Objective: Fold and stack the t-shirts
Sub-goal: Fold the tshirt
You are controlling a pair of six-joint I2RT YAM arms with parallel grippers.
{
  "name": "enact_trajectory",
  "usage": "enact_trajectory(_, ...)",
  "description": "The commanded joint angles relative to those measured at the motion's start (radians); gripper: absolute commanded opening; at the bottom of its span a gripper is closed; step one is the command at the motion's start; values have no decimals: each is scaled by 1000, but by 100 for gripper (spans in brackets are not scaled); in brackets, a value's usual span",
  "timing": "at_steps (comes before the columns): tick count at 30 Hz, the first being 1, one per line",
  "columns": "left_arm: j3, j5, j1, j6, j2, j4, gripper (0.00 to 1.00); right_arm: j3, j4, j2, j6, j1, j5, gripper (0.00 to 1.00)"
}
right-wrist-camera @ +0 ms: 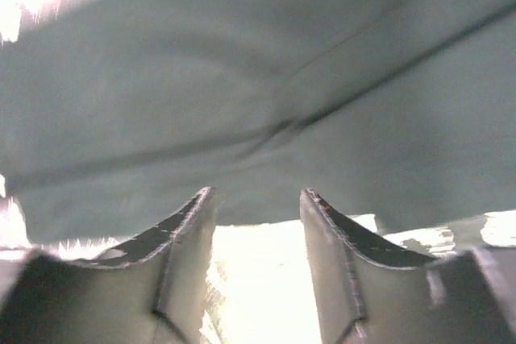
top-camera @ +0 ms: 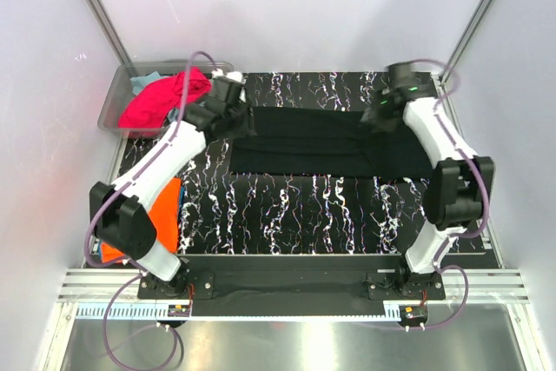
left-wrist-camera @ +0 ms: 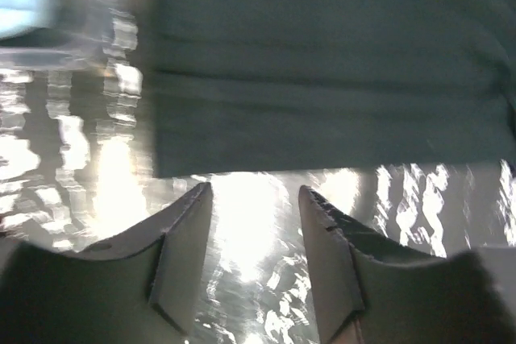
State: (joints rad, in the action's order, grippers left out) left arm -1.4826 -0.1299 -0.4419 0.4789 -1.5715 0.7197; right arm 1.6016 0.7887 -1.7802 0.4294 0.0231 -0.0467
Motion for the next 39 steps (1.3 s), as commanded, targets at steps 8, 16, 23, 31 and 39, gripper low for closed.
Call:
enact_trajectory(8,33,179,-31,-13,-277,-151,35,-184,-108,-59,101,227,41,28)
enact_trajectory(16,-22,184,-31,6,-404,-160,34,-189,-118,-134,89,258,76,35)
enact_trajectory(23,-48,171,-17,-3,-450,-163,32,-140,-137,-217,45,256,154,39)
enact_trajectory(31,-31,170,-6,3,-473,-166,32,-54,-151,-291,6,248,206,40)
enact_trajectory(39,-34,161,-6,-5,-452,-164,32,132,-146,-413,-37,206,205,42)
